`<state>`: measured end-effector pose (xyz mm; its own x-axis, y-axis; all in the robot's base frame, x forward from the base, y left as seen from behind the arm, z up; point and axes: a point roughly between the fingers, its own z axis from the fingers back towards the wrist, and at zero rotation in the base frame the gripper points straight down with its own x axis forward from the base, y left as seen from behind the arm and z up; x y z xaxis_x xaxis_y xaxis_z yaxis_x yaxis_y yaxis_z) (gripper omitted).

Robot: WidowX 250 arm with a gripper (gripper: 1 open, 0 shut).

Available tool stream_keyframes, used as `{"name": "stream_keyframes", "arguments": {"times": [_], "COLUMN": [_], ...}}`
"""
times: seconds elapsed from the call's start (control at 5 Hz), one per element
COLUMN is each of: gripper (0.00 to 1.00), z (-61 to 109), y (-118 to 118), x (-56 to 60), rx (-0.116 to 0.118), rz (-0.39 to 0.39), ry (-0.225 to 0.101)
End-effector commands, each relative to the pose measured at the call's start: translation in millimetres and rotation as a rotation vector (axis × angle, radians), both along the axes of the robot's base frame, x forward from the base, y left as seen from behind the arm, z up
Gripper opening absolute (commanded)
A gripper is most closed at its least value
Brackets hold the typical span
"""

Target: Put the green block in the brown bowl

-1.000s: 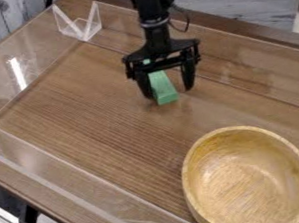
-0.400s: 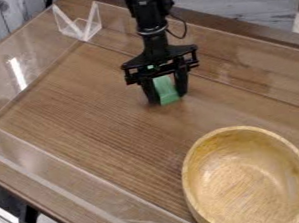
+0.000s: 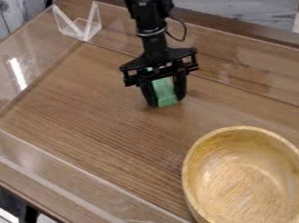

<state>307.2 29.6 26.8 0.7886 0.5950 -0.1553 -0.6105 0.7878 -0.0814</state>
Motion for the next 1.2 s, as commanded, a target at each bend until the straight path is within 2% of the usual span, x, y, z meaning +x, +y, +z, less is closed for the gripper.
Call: {"name": "stream_keyframes", "arguments": {"times": [0.0,0.4,0.8,1.0], "gripper": [0.00,0.00,0.00,0.00], "z": [18.7,33.2,61.8,80.2], "y": [-3.1,-11.4,-31.2,-55.5], "x": [1.6,-7.9,-20.0,-37.8], "rx": [0.010,0.003,-0.023,-0.039], "rz": [-0.043,-0.124,-0.290,-0.390], "ry": [-0.037,-0.009,-0.015,-0.028]}}
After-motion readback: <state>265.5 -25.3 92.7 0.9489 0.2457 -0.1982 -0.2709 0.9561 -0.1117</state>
